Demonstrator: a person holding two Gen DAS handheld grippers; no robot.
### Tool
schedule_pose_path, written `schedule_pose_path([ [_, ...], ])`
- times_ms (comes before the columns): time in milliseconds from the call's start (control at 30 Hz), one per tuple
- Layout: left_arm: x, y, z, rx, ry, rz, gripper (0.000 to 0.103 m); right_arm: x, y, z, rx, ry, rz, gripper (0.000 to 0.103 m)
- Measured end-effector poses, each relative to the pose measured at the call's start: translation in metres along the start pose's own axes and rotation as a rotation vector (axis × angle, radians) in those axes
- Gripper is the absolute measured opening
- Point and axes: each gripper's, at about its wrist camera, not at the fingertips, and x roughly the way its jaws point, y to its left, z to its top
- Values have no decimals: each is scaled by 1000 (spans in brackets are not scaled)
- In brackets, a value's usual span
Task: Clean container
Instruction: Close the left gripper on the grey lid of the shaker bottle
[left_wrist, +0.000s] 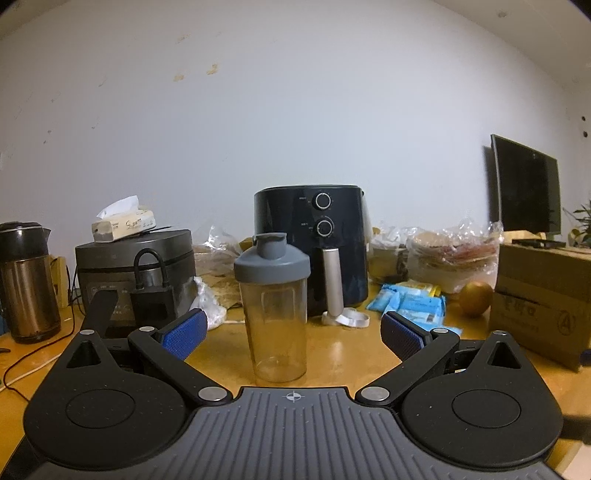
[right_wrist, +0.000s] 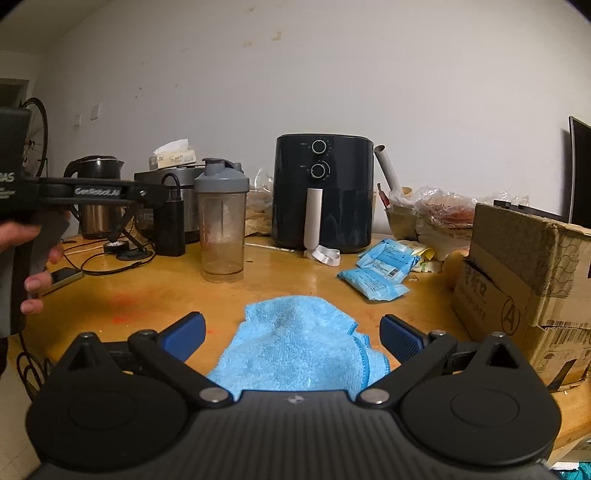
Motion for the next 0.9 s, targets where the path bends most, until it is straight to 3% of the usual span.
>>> schedule_pose_path([
  [367,24,3,4,-28,12,81,103,1,2,-2,-21,28,-75,103],
  [600,38,9,7,-27,28,97,103,6,7,-4,-14,76,-43,103],
  [900,57,18,12,-44,41,113,103,-2,8,-3,-24,54,-39,103],
])
